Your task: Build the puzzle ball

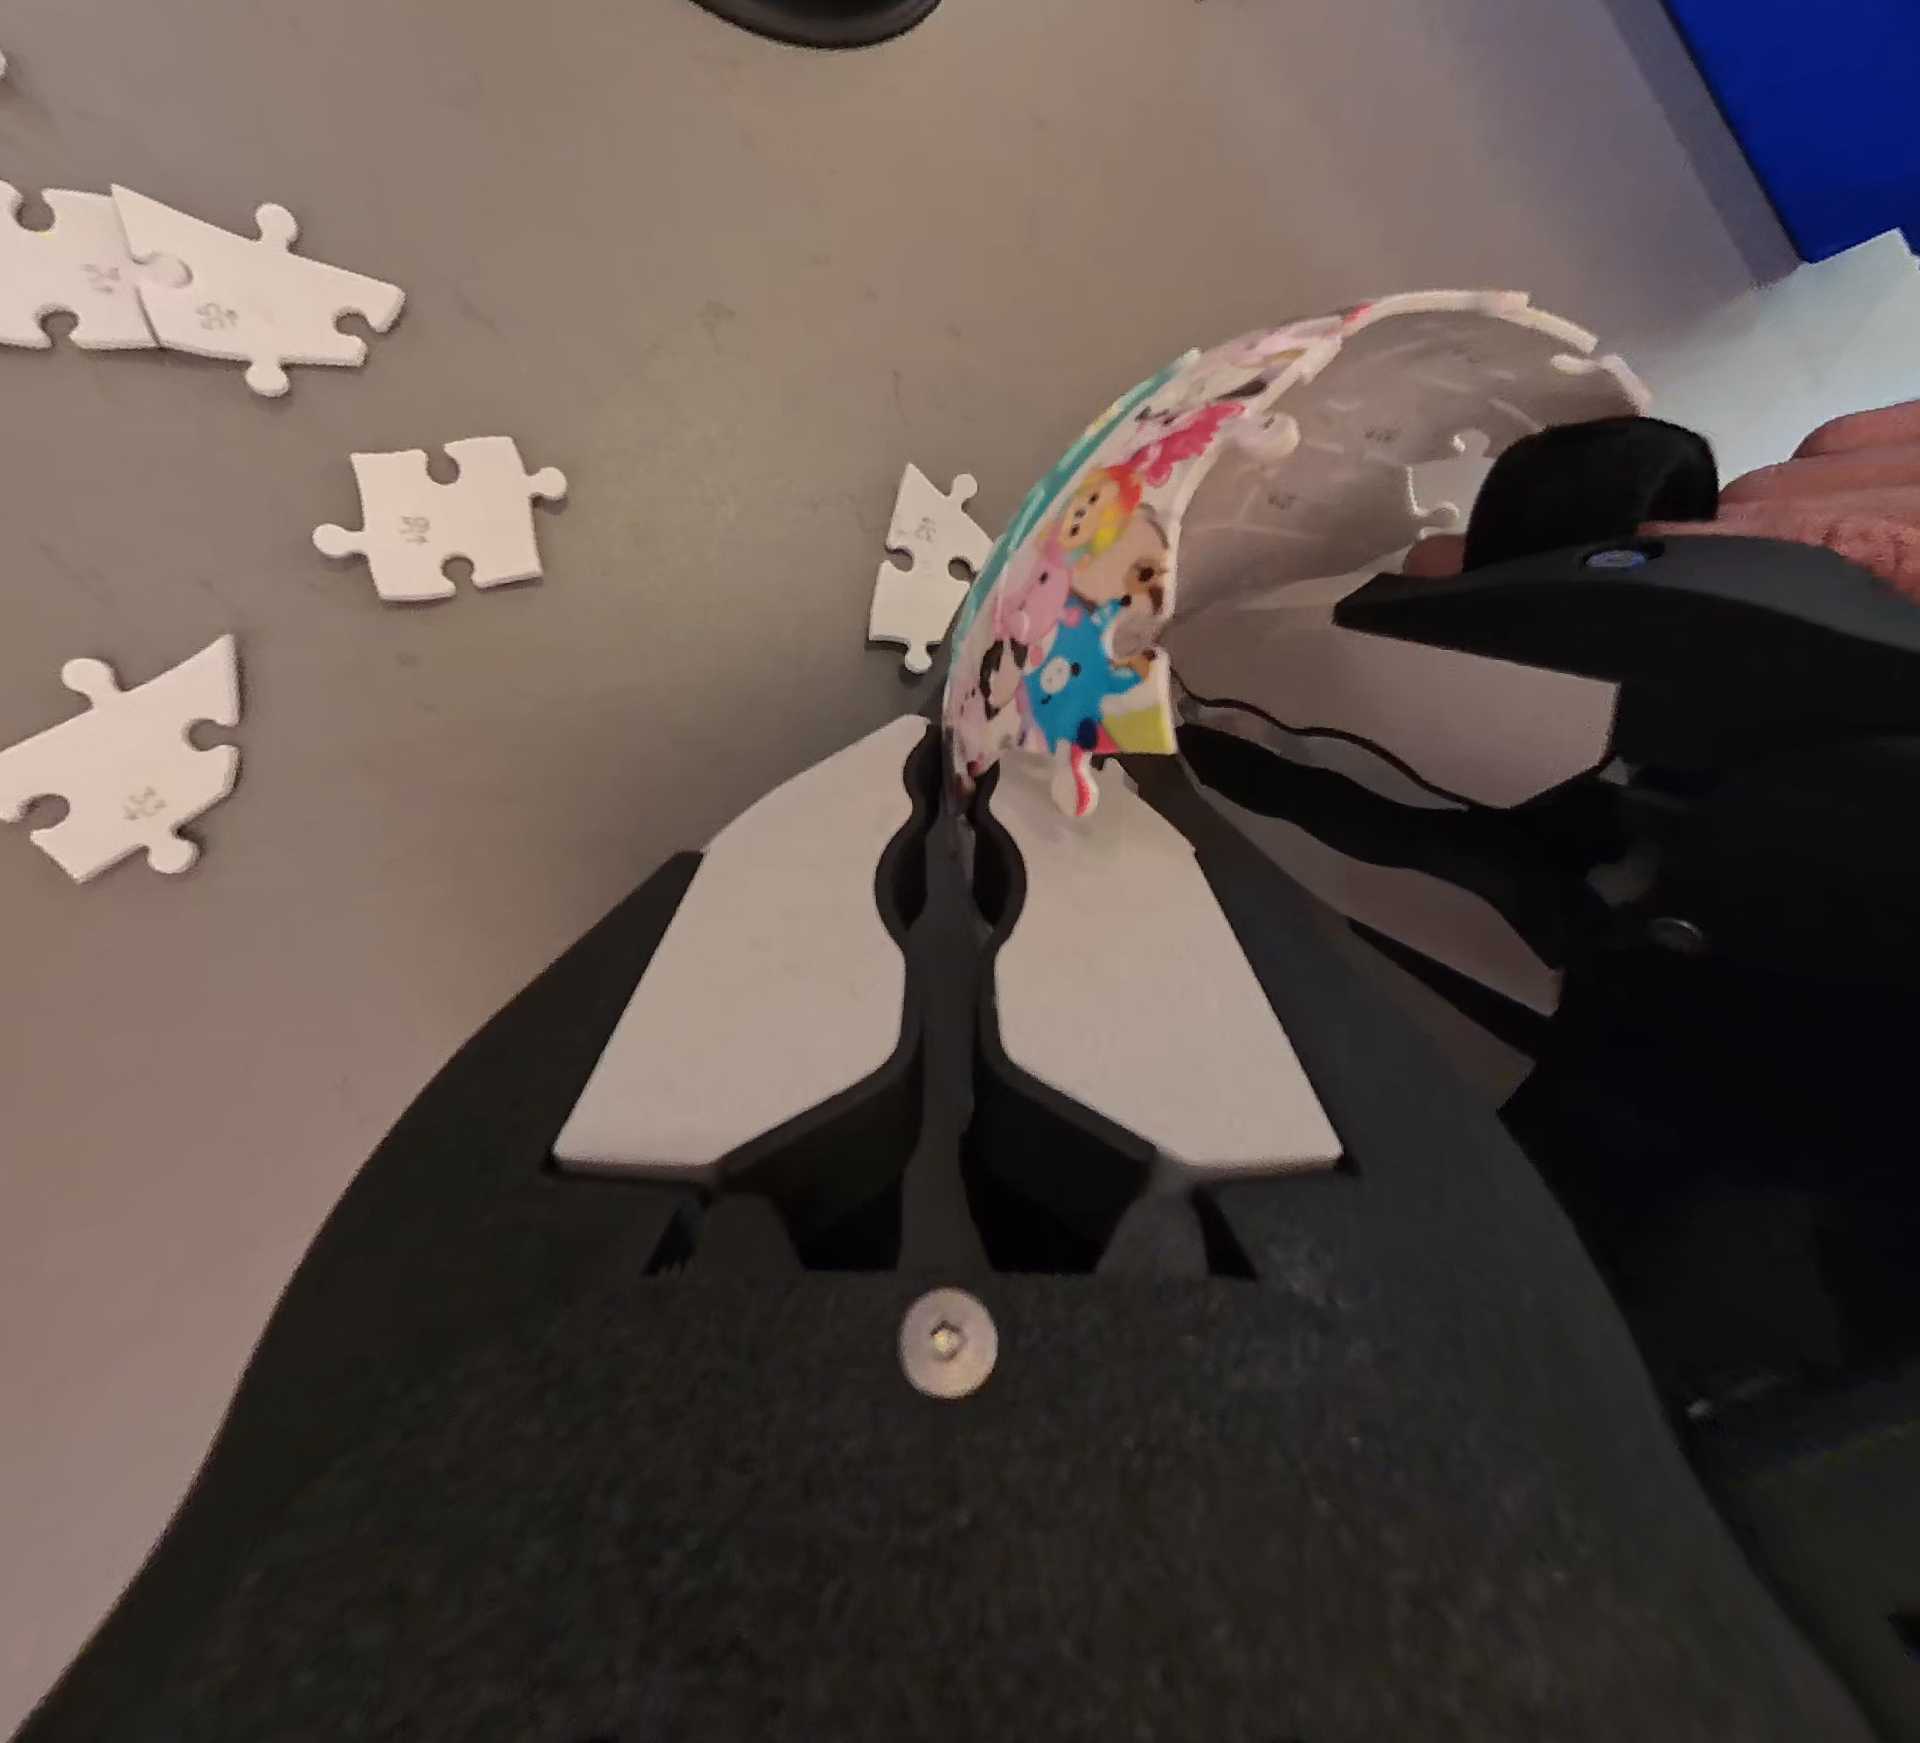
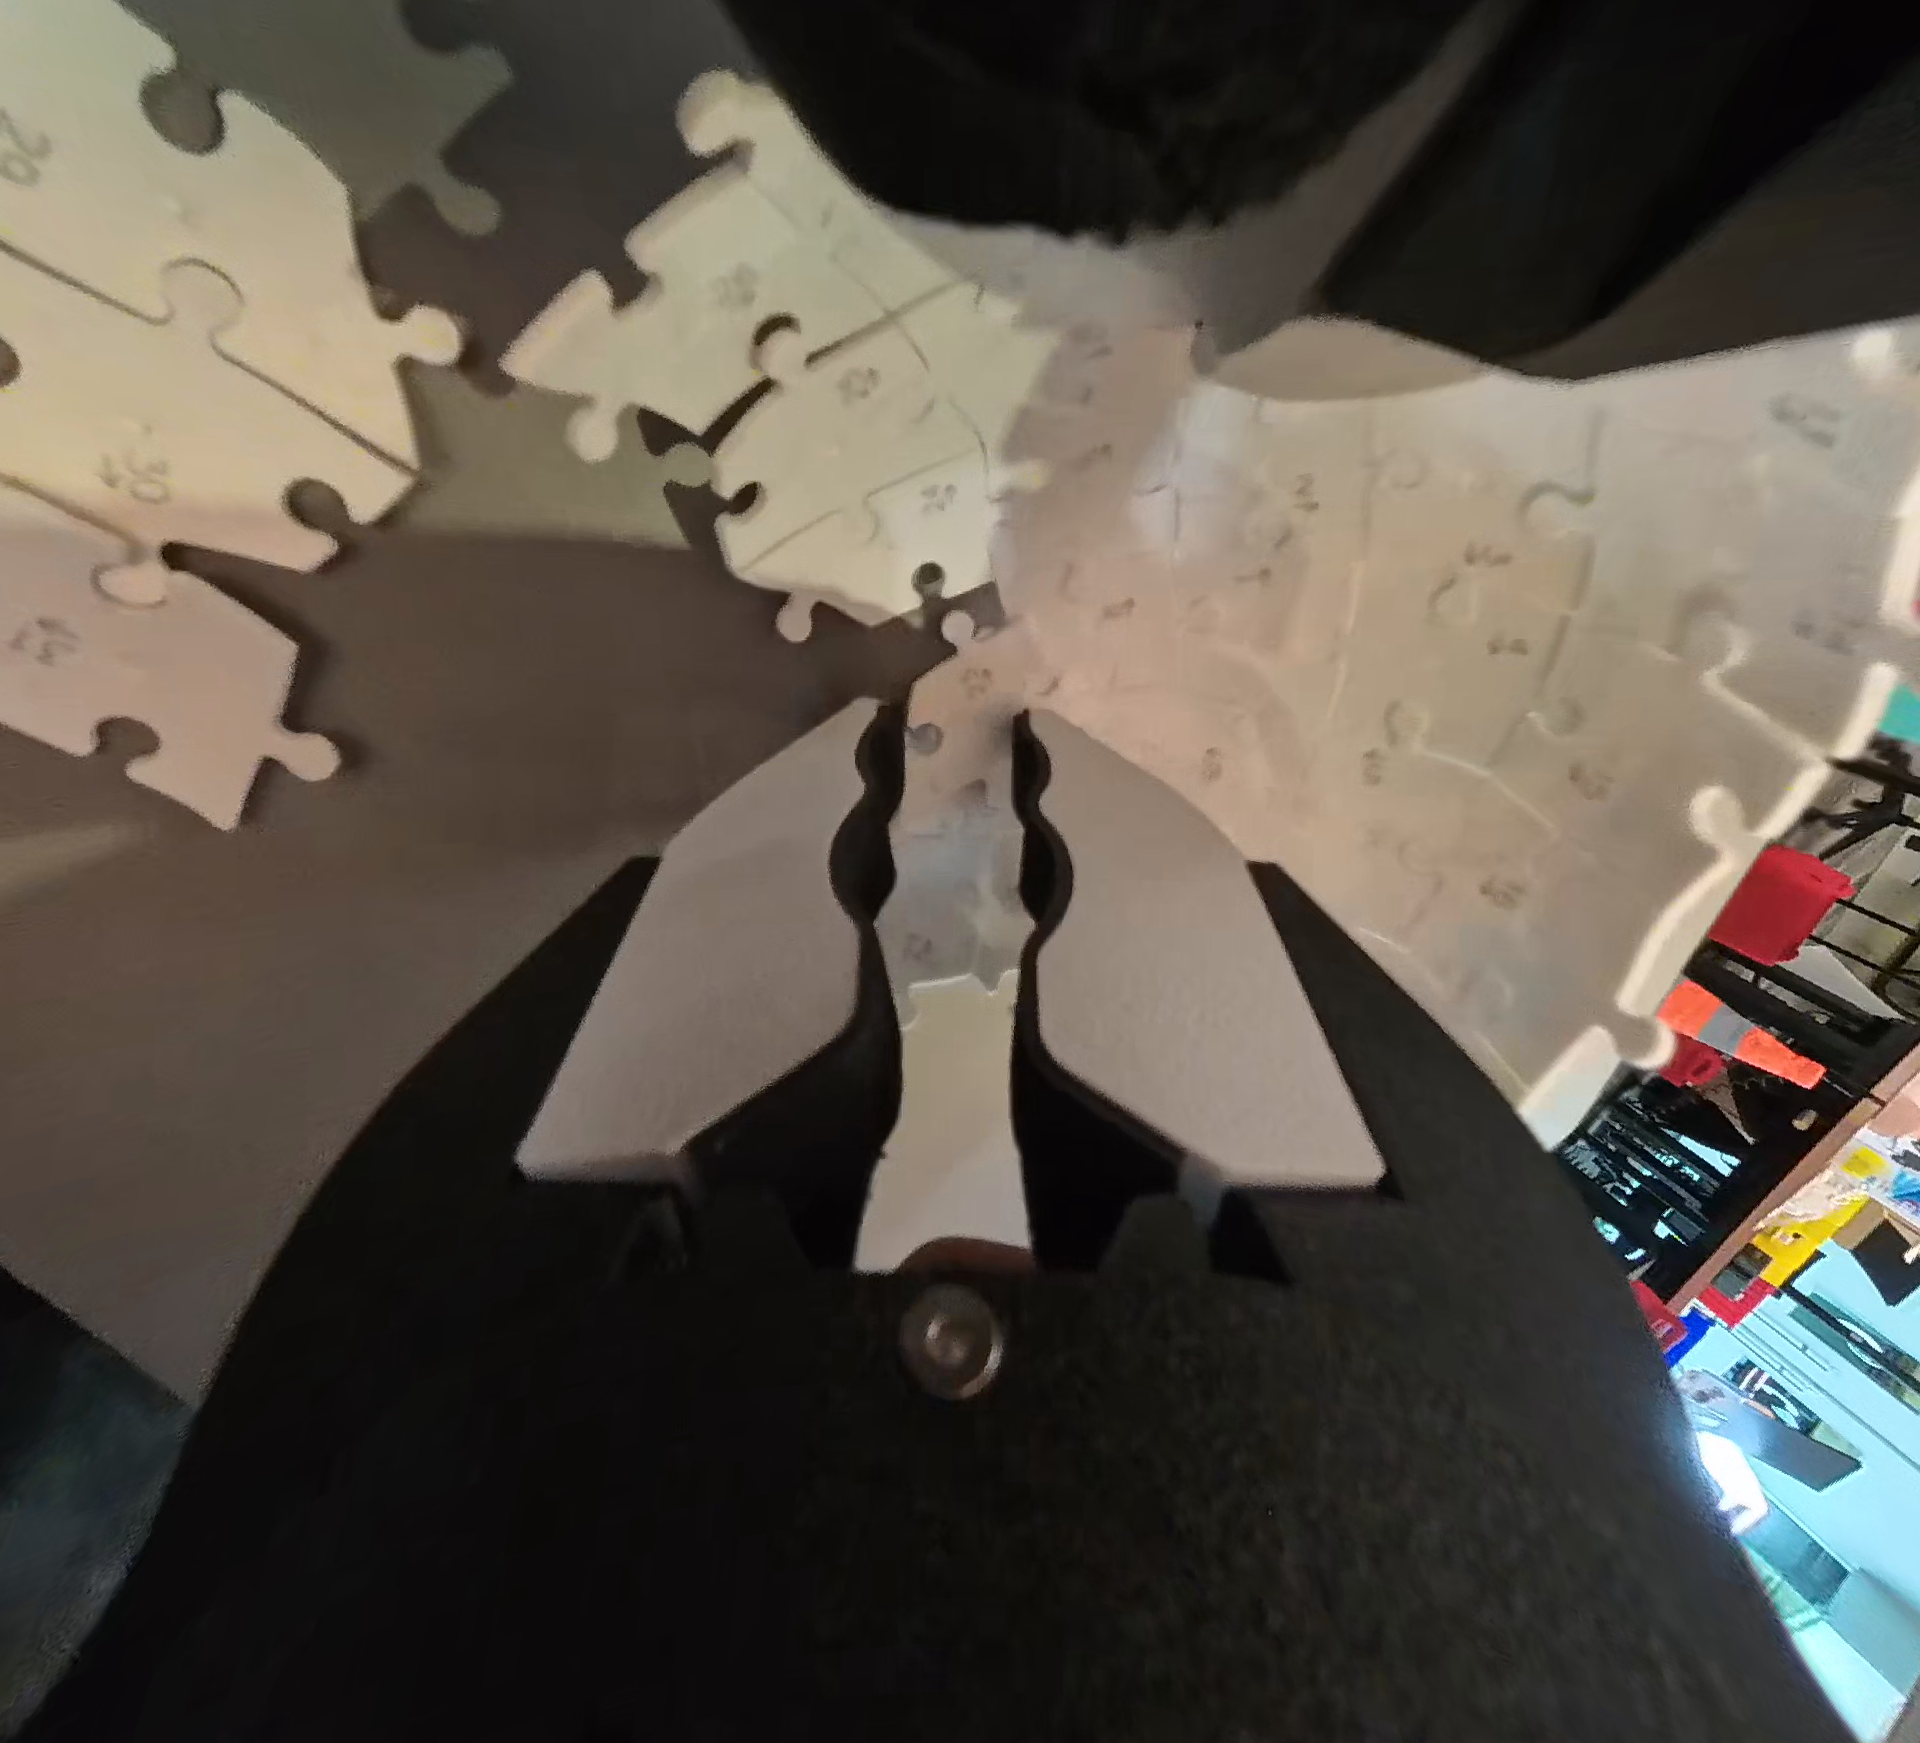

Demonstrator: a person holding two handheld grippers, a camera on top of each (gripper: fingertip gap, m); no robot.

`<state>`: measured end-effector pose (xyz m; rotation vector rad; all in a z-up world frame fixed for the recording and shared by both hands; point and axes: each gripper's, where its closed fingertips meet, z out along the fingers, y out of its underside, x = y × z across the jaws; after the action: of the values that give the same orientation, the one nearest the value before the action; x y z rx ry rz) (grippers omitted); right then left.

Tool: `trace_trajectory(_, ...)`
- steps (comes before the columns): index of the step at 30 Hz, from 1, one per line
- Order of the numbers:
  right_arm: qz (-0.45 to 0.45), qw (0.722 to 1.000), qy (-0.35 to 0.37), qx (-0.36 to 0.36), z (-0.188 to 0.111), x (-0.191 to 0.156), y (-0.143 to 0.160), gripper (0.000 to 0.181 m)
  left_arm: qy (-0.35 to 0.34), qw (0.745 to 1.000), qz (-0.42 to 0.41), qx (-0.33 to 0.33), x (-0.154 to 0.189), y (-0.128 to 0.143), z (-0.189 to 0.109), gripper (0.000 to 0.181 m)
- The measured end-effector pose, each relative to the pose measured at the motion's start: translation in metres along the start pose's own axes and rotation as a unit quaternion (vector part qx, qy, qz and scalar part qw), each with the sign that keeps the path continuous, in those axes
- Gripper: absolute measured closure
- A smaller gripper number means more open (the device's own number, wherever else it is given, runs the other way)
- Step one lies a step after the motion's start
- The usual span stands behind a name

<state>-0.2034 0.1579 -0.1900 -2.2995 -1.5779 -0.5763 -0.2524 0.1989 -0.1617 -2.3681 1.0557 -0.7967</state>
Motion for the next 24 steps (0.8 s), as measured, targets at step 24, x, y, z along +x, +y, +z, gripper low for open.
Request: trace_trajectory(24, -0.025, 0.997, 0.056, 0.038, -0.012, -0.01, -0.012, 0.179, -0.003, 1.0, -0.01, -0.004, 0.001, 0.001, 0.004, 0.178)
